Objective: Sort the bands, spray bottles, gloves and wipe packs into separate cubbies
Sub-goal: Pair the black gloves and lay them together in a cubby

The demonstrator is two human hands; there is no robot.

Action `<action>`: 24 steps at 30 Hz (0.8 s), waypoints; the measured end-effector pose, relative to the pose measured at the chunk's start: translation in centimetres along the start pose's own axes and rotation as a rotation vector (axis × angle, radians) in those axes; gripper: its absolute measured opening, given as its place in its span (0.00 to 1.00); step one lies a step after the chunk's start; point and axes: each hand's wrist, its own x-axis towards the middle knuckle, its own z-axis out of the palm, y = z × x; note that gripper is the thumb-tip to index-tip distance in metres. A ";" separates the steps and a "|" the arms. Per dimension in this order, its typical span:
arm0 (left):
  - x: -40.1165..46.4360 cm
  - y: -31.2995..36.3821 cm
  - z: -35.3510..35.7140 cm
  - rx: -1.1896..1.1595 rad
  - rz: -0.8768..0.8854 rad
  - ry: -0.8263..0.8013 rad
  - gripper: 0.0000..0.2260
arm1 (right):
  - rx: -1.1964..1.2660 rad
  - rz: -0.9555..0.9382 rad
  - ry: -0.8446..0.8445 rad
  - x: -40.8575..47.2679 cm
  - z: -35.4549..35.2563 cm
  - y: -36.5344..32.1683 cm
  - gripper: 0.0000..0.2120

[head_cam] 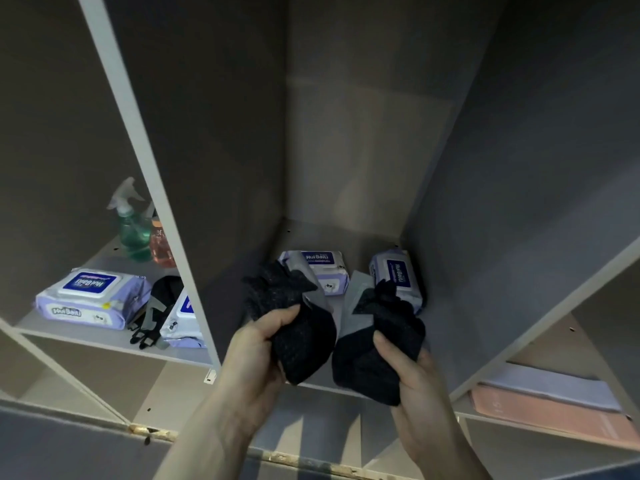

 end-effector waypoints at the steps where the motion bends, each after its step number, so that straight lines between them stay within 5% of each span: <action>1: -0.1 0.5 -0.3 0.067 -0.026 0.006 0.21 | -0.007 -0.010 0.009 0.0 0.0 -0.3 0.20; 14: -0.3 2.0 -0.8 0.275 -0.159 -0.006 0.10 | -0.096 0.062 -0.077 -0.5 -0.2 -2.7 0.21; 20: 0.0 1.6 0.4 0.124 -0.149 -0.055 0.12 | -0.159 0.054 -0.009 -1.0 0.2 -2.7 0.47; 24: -0.1 1.4 0.8 0.047 -0.089 -0.087 0.16 | -0.186 0.076 -0.028 -1.3 0.3 -3.3 0.29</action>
